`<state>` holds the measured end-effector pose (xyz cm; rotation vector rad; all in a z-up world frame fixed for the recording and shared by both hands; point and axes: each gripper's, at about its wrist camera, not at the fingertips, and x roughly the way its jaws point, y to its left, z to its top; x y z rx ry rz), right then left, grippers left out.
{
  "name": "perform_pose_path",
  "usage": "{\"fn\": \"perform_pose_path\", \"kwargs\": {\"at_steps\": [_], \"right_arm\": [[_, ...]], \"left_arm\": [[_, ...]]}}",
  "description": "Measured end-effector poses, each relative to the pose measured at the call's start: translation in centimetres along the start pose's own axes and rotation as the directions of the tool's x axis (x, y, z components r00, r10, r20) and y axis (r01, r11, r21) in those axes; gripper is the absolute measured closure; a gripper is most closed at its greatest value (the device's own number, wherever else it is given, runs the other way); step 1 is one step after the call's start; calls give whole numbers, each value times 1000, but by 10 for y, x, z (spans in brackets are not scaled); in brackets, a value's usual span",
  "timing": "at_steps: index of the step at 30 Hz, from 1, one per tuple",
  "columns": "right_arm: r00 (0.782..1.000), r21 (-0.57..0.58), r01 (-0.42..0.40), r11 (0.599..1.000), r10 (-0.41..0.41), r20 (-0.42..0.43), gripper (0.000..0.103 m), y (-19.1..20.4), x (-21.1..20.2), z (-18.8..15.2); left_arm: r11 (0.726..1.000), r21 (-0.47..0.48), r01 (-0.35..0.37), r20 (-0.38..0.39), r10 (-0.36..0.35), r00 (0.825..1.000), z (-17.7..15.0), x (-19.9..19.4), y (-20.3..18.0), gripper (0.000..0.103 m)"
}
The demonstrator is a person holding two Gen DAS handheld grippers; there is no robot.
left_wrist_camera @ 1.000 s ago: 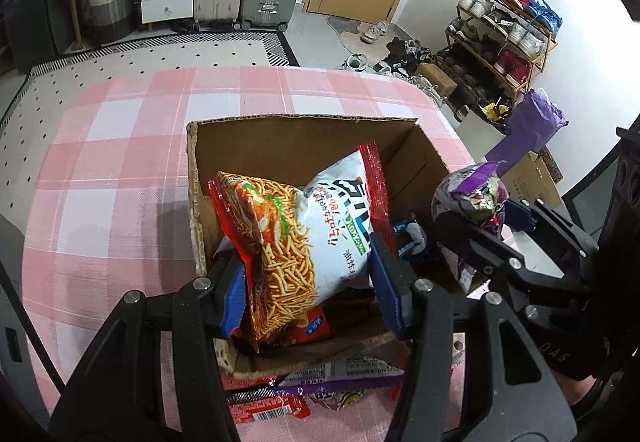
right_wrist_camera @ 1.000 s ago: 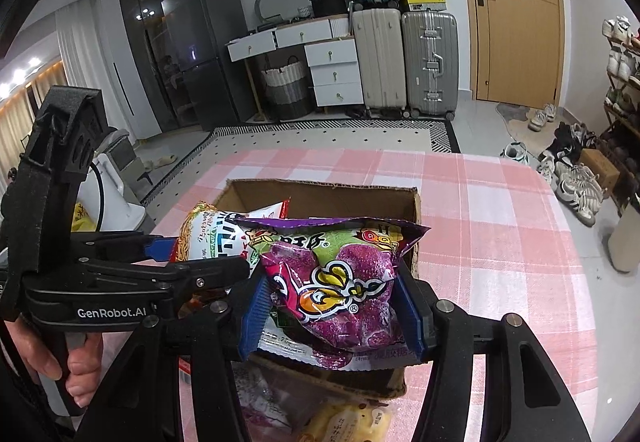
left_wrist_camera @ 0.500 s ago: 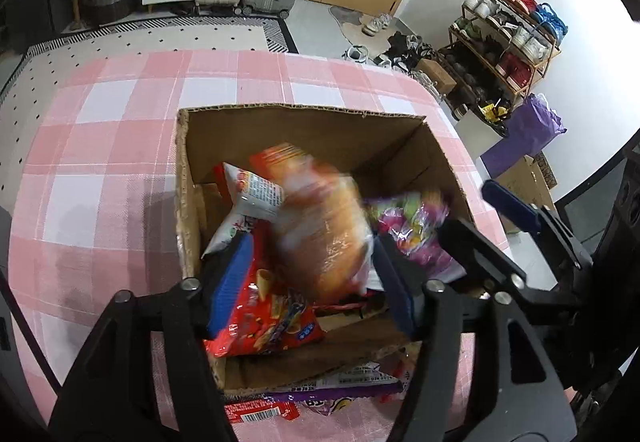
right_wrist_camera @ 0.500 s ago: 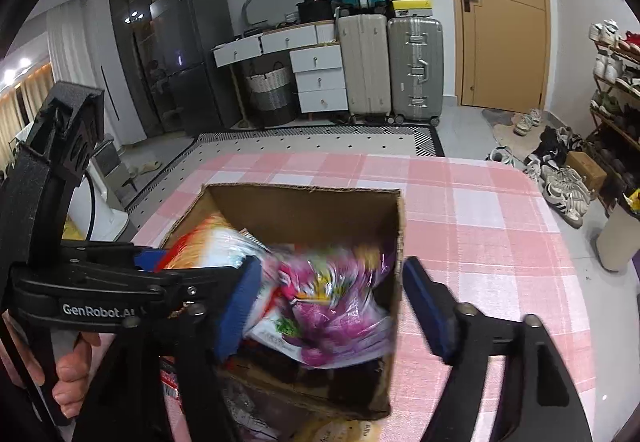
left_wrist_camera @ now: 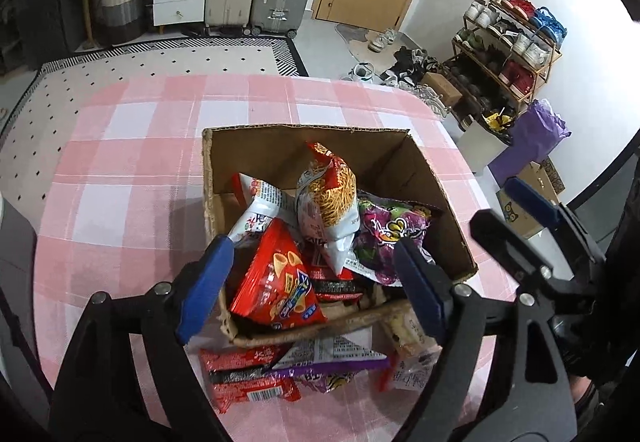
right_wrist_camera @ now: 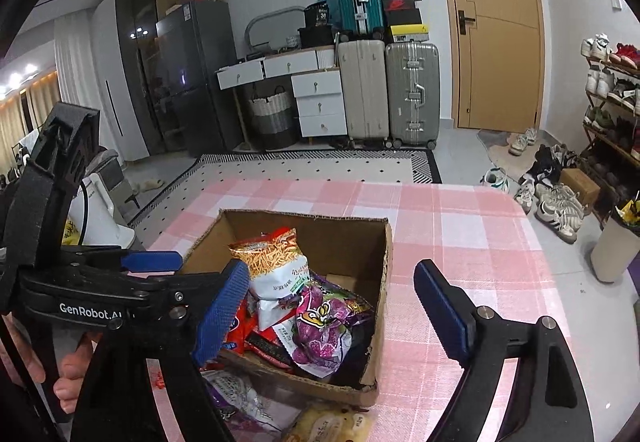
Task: Organize snacks
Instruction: 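Withdraw both open grippers from the box toward the remaining snacks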
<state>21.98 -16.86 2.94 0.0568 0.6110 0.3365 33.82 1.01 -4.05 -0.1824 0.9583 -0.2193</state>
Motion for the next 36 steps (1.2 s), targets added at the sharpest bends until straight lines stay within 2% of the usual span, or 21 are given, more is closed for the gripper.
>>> {"fn": "perform_pose_path", "kwargs": {"at_steps": [11,17,20,25,27,29,31,36], "right_arm": [[998,34,7,999,-10,69,15,-9,-51,-2],[997,53,9,999,-14,80,13,-12,-75,-13],[997,48,12,999,-16,80,11,-9,-85,-21],[997,29,0,1000,-2,83,11,-6,-98,-32],[997,33,-3,999,1,81,11,-5,-101,-35],[997,37,-3,999,1,72,10,-5,-103,-41],[998,42,-5,999,2,61,10,-6,-103,-48],[1000,55,18,998,-17,-9,9,-9,-91,-68]], "left_arm": [[999,11,-33,42,32,999,-21,-44,-4,22],[999,14,-48,69,46,997,-47,-64,-10,20],[997,-4,-79,68,79,995,-58,-68,-7,16],[997,-21,-79,66,81,995,-70,-73,0,15],[996,-22,-85,71,86,994,-76,-77,1,13],[993,-30,-116,79,118,990,-79,-78,4,2],[986,-51,-156,102,160,982,-82,-81,9,1],[986,-79,-145,101,153,983,-85,-82,18,1]]}}
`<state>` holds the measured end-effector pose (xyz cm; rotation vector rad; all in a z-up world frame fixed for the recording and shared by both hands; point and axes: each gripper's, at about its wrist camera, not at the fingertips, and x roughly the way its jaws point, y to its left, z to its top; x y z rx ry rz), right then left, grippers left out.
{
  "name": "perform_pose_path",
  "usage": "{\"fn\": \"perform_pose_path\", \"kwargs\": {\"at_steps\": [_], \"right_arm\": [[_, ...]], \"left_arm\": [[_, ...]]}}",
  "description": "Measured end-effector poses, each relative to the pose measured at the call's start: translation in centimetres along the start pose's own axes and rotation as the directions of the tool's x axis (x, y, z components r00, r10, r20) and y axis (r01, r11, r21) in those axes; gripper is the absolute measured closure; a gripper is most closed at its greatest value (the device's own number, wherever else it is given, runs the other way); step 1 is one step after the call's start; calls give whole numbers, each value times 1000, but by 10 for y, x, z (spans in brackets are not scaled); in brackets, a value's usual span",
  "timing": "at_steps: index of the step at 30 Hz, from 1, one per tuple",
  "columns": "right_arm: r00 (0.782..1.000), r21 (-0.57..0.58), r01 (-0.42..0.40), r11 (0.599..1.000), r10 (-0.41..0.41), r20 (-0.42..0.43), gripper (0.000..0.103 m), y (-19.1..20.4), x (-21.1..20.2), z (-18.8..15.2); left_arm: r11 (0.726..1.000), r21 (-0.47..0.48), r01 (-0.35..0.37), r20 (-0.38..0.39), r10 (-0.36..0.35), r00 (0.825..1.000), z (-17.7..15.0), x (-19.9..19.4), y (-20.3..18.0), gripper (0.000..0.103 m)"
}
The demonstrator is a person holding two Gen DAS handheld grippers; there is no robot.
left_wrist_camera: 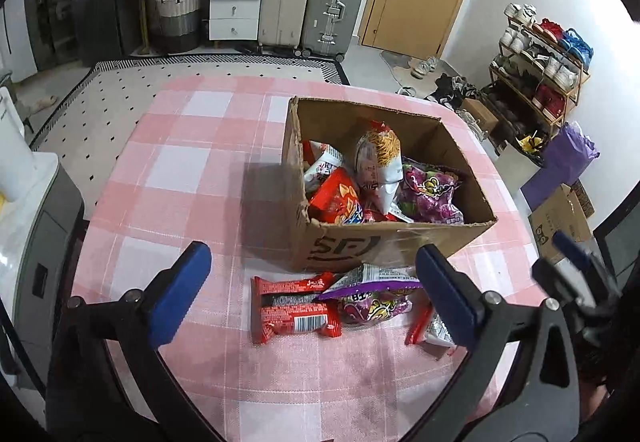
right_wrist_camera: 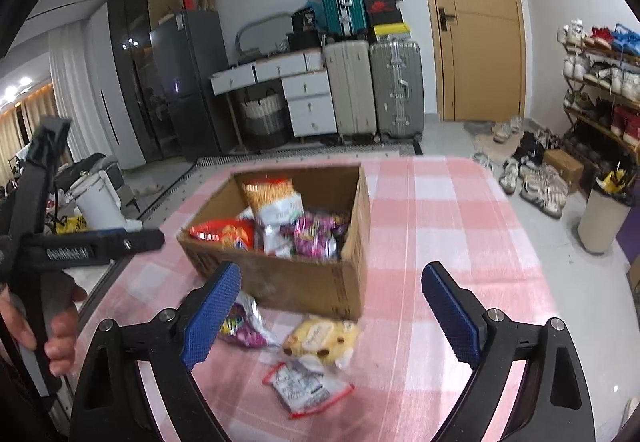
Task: Organize snacks
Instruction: 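Withdraw both open grippers from the box toward the remaining snacks, then lower the right gripper onto the yellow cream cake pack and close it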
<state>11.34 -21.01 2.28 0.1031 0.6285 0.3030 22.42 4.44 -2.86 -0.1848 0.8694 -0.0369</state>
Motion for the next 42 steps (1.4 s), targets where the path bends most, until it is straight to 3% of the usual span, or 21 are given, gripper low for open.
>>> {"fn": "perform_pose_path", "kwargs": {"at_steps": [11,17,28,36,42], "right_arm": [[992,31,25,999,-21,-125,9,2,42,-34],[983,26,18,1000,-13,-181,9,5,66,-43],[964,3,27,1000,-25,-265,9,11,109,-52],[952,2,38,999,-36,-303,16,8,134,-55],[940,-12,59,998,-59,-336,38,7,148,-57]], "left_arm": [[999,-32,24,-33,-25,999,-29,12,13,1],[996,-86,20,-63,-26,998,-43,27,32,1],[994,-103,45,-100,-55,993,-57,42,44,1],[992,-111,67,-127,-81,989,-64,54,50,1],[989,-127,75,-142,-93,986,-68,61,54,1]]}}
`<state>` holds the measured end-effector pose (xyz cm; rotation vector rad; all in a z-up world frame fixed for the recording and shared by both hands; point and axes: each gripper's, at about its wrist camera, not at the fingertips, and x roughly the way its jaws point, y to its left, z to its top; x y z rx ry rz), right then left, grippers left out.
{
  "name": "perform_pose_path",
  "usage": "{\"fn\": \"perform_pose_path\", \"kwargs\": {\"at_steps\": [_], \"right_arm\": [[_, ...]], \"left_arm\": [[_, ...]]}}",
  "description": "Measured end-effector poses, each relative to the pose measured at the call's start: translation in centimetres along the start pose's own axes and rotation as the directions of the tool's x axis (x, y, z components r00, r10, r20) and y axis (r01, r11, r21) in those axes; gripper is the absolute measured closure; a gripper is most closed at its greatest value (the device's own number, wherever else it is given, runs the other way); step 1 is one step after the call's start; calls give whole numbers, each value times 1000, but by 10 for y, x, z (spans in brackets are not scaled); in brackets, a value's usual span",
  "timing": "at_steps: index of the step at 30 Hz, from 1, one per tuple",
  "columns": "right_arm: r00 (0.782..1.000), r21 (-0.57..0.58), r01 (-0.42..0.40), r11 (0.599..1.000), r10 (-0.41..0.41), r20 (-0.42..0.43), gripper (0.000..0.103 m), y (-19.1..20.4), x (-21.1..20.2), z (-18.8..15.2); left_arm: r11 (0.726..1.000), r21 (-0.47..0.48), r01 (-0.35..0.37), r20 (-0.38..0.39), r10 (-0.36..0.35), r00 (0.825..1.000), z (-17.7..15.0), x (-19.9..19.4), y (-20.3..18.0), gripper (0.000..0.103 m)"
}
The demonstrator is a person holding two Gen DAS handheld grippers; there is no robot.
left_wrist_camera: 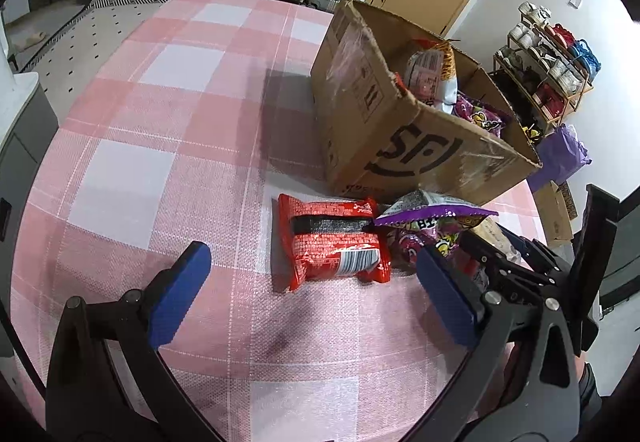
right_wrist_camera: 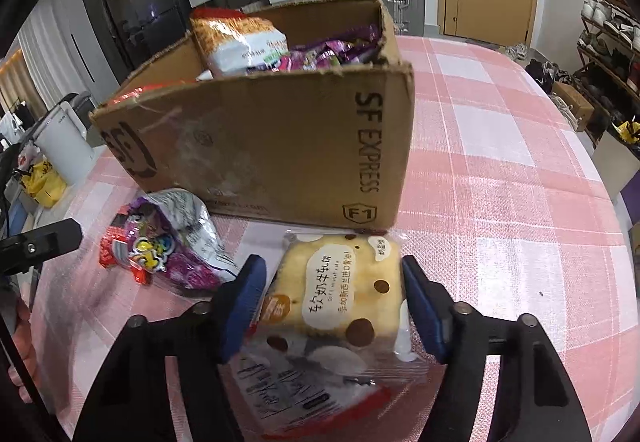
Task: Organize snacks
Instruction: 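Lower the right gripper onto the yellow cream cake pack and close it, then grasp the red wafer pack with the left gripper while the right holds the cake pack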
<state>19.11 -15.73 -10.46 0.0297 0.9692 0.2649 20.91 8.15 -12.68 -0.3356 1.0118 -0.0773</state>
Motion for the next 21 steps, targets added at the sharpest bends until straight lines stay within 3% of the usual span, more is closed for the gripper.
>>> {"fn": "perform_pose_path", "kwargs": {"at_steps": [3,21], "right_arm": [[1000,1,7,1000,-7,-5,44,-2,3,2],[999,-21,9,1000,-8,47,44,11,-19,-17]], "left_arm": [[1000,-5,-1,-1,1,1000,-1,0,3,1],[999,3,-40,-16,40,999,-8,-1,-5,1]]}}
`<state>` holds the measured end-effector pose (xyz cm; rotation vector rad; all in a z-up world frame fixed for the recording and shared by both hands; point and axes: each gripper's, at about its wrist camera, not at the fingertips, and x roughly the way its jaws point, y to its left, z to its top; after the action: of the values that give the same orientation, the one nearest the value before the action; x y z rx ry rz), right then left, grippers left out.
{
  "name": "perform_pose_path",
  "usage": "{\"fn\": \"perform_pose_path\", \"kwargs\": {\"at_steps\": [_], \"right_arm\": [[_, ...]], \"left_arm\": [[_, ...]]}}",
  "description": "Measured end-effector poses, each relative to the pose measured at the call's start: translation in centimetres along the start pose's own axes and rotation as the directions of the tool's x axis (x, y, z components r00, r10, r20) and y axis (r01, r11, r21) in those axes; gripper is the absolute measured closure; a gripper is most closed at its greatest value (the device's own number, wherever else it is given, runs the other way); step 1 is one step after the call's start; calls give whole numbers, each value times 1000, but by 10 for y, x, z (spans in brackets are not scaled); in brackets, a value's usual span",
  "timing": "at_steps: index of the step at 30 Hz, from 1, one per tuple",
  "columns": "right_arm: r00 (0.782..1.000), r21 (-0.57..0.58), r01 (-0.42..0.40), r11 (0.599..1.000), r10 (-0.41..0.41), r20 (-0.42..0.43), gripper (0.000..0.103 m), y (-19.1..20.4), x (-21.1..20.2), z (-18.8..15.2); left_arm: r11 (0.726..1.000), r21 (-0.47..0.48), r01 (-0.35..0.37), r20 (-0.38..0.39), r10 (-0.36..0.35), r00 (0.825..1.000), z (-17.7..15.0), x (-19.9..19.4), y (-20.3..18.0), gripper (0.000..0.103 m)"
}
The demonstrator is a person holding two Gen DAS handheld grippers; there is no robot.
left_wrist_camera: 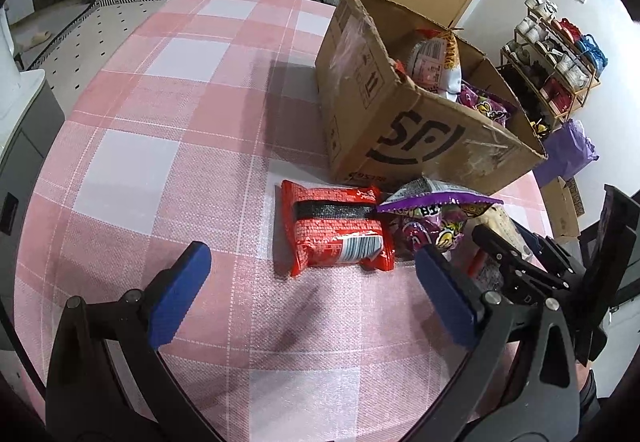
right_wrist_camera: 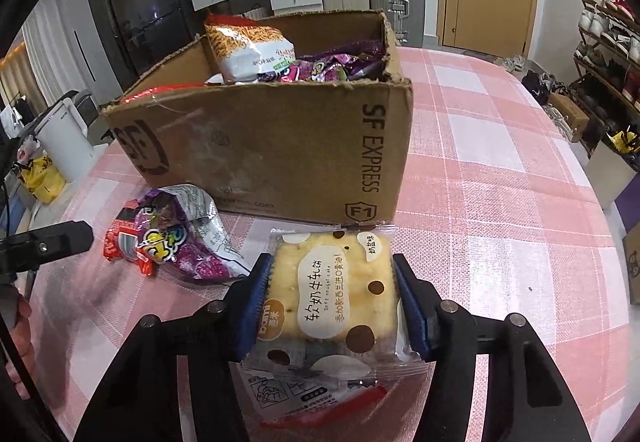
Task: Organize snacks
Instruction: 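Grasp the red wafer pack with the left gripper while the right holds the cake pack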
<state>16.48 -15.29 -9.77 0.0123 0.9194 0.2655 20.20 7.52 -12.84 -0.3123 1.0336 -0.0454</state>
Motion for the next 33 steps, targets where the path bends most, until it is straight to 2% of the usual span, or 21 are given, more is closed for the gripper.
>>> {"fn": "perform_pose_path", "kwargs": {"at_steps": [16,26,33], "right_arm": [[995,55,-74,996,70,76,44,-27,-37,-12],[993,67,-87,994,81,91,44,-26,-40,-15],[993,67,-86,994,80,89,44,-27,-39,-15]], "left_arm": [[998,19,-51,-47,52,998,-4,16,-13,1],[998,15,-59,-71,60,996,4,41,-11,1],[997,34,-77,-60,78,995,10,49,-13,2]]}}
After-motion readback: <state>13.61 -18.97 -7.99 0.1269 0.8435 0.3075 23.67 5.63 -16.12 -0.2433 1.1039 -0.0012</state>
